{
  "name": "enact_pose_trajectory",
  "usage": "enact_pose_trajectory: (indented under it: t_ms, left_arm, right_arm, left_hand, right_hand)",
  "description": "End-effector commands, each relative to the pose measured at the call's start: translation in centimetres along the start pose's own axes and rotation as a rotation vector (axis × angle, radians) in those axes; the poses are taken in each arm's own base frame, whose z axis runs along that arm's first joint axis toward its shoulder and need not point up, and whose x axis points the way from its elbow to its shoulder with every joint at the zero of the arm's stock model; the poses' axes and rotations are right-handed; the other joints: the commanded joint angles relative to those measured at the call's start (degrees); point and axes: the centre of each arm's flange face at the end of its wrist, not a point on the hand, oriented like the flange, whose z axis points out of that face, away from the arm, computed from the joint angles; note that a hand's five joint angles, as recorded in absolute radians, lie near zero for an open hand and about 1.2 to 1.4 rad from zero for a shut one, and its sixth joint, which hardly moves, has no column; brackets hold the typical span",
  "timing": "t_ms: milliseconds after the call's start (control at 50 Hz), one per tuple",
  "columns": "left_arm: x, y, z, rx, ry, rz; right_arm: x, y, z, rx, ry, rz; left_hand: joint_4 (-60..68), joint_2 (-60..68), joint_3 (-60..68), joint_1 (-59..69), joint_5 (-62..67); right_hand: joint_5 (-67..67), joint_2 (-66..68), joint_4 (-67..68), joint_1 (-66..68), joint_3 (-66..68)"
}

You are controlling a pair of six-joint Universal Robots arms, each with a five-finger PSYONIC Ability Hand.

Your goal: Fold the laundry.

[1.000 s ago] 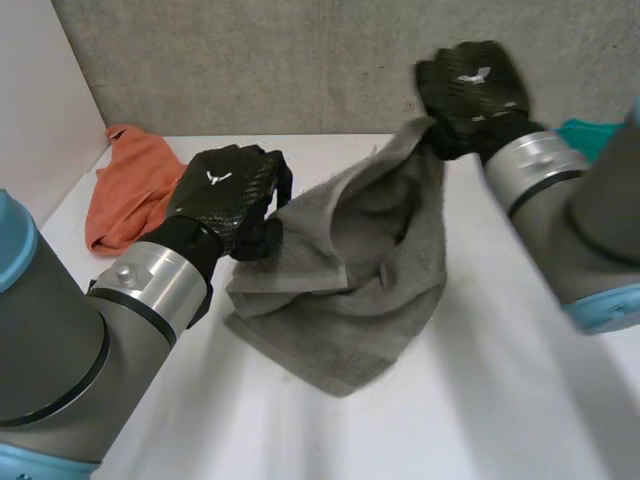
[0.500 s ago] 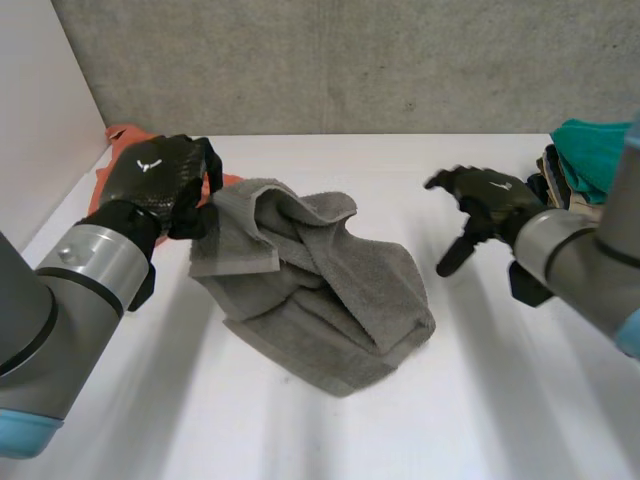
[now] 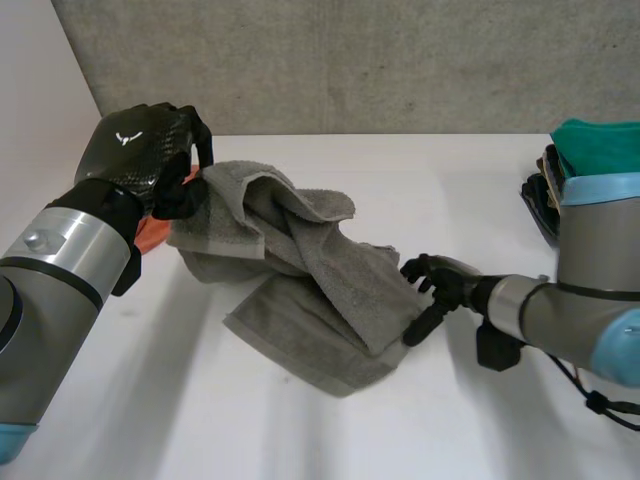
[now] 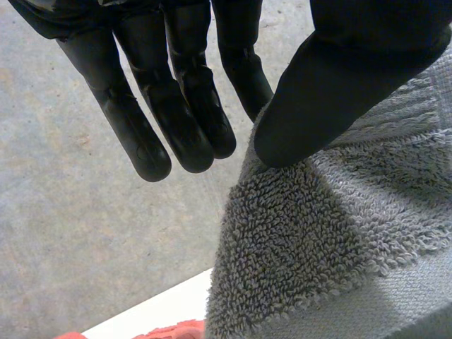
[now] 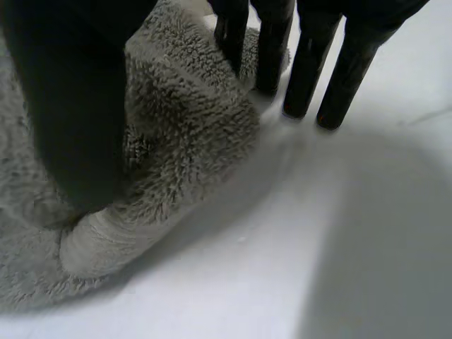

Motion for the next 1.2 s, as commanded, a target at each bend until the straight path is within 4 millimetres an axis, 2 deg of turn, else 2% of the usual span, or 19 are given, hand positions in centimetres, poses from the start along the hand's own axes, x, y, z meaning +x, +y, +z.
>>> enact_pose_trajectory:
  t_ms: [20, 100, 120, 180, 200, 260, 340, 400, 480, 560, 660, 680, 760, 840, 900, 1020, 1060, 1160, 1200]
  left_arm:
    - [-0.4, -0.4, 1.1, 0.02, -0.012, 0.004]
    - [-0.8, -1.0, 3.5, 0.073, -0.024, 0.022]
    - [-0.9, -1.3, 4.1, 0.091, -0.026, 0.029]
    - [-1.7, -2.6, 6.9, 0.171, -0.05, 0.066]
    - [-2.1, -3.1, 7.7, 0.194, -0.061, 0.077]
    - [-4.2, -5.3, 10.5, 0.298, -0.113, 0.128]
    - [-5.4, -8.4, 13.0, 0.449, -0.124, 0.158]
    - [-5.7, -10.3, 13.9, 0.565, -0.112, 0.169]
    - [-5.4, -10.2, 14.2, 0.615, -0.085, 0.166]
    - [-5.3, -7.1, 14.2, 0.539, -0.051, 0.164]
    - [-5.5, -0.9, 13.3, 0.355, -0.001, 0.158]
    - [-5.3, 1.3, 12.6, 0.287, 0.019, 0.151]
    - [-4.5, 6.5, 10.2, 0.122, 0.069, 0.129]
    - [-3.5, 9.9, 7.8, 0.004, 0.111, 0.109]
    - [-3.3, 11.4, 6.7, -0.052, 0.118, 0.121]
    - [-2.8, 13.5, 4.4, -0.185, 0.147, 0.259]
    - [-2.7, 13.8, 3.9, -0.219, 0.157, 0.297]
    - [-2.4, 14.2, 2.3, -0.335, 0.191, 0.364]
    - [-2.3, 13.9, 2.1, -0.348, 0.187, 0.365]
  right_arm:
    - [-1.5, -1.0, 2.5, 0.091, 0.035, -0.069]
    - [-1.9, -4.9, 3.1, 0.254, 0.064, -0.138]
    - [-2.4, -7.1, 3.0, 0.344, 0.072, -0.218]
    - [-3.5, -10.6, 2.3, 0.508, 0.099, -0.381]
    - [-4.4, -13.7, 0.9, 0.653, 0.153, -0.502]
    - [-6.4, -18.4, -2.5, 0.916, 0.272, -0.67]
    - [-7.8, -21.9, -5.3, 1.187, 0.397, -0.802]
    - [-8.4, -22.6, -6.3, 1.274, 0.435, -0.838]
    - [-8.4, -21.9, -7.1, 1.261, 0.444, -0.857]
    - [-7.4, -19.3, -5.8, 1.144, 0.436, -0.865]
    - [-4.6, -13.9, -3.2, 0.905, 0.425, -0.866]
    - [-4.3, -13.0, -2.8, 0.87, 0.419, -0.868]
    - [-2.7, -8.5, -1.7, 0.715, 0.402, -0.866]
    - [-1.6, -4.3, -1.1, 0.577, 0.37, -0.878]
    - [-1.0, -1.7, -0.9, 0.488, 0.335, -0.879]
    - [-0.8, 0.8, -1.1, 0.394, 0.287, -0.873]
    - [-0.7, 1.2, -1.4, 0.373, 0.279, -0.864]
    - [-0.8, 1.3, -2.1, 0.376, 0.275, -0.841]
    - [-0.7, 1.4, -2.3, 0.373, 0.274, -0.821]
  left_hand:
    - [11.1, 11.4, 11.5, 15.5, 12.4]
    - [11.1, 11.4, 11.5, 15.5, 12.4]
    - [11.1, 11.4, 11.5, 15.5, 12.4]
    - [11.1, 11.4, 11.5, 15.5, 12.4]
    - [11.1, 11.4, 11.5, 15.5, 12.4]
    - [11.1, 11.4, 11.5, 15.5, 12.4]
    - [11.1, 11.4, 11.5, 15.5, 12.4]
    - [11.1, 11.4, 11.5, 15.5, 12.4]
    - [11.1, 11.4, 11.5, 15.5, 12.4]
    - [11.1, 11.4, 11.5, 15.5, 12.4]
    - [11.1, 11.4, 11.5, 15.5, 12.4]
    - [11.1, 11.4, 11.5, 15.5, 12.4]
    - [11.1, 11.4, 11.5, 15.5, 12.4]
    - [11.1, 11.4, 11.5, 15.5, 12.4]
    - [11.1, 11.4, 11.5, 15.5, 12.4]
    - [11.1, 11.4, 11.5, 15.5, 12.4]
    - [4.1, 4.4, 4.5, 8.5, 5.4]
    - [-32.7, -32.4, -32.3, -28.3, -31.4]
    - [-33.6, -33.3, -33.2, -29.2, -32.3]
  right_hand:
    - [60.6, 60.6, 60.5, 62.9, 60.4]
    - [60.6, 60.7, 60.6, 63.0, 60.5]
    - [60.6, 60.7, 60.6, 63.0, 60.5]
    - [60.6, 60.7, 60.6, 63.0, 60.5]
    - [60.6, 60.7, 60.6, 63.0, 60.5]
    - [60.6, 60.7, 60.6, 63.0, 60.5]
    - [60.6, 60.7, 60.6, 63.0, 60.5]
    - [60.6, 60.7, 60.6, 63.0, 60.5]
    - [60.6, 60.7, 60.6, 63.0, 60.5]
    - [60.6, 60.7, 60.6, 63.0, 60.5]
    - [60.6, 60.7, 60.6, 63.0, 60.5]
    - [60.6, 60.7, 60.6, 63.0, 60.5]
    - [60.6, 60.7, 60.6, 63.0, 60.5]
    - [60.6, 60.7, 60.6, 63.0, 60.5]
    - [60.6, 60.7, 60.6, 63.0, 60.5]
    - [60.6, 60.7, 60.6, 63.0, 60.5]
    - [60.6, 60.7, 60.6, 63.0, 60.5]
    - [60.6, 60.7, 60.6, 63.0, 60.5]
    - [60.6, 60.7, 60.6, 63.0, 60.5]
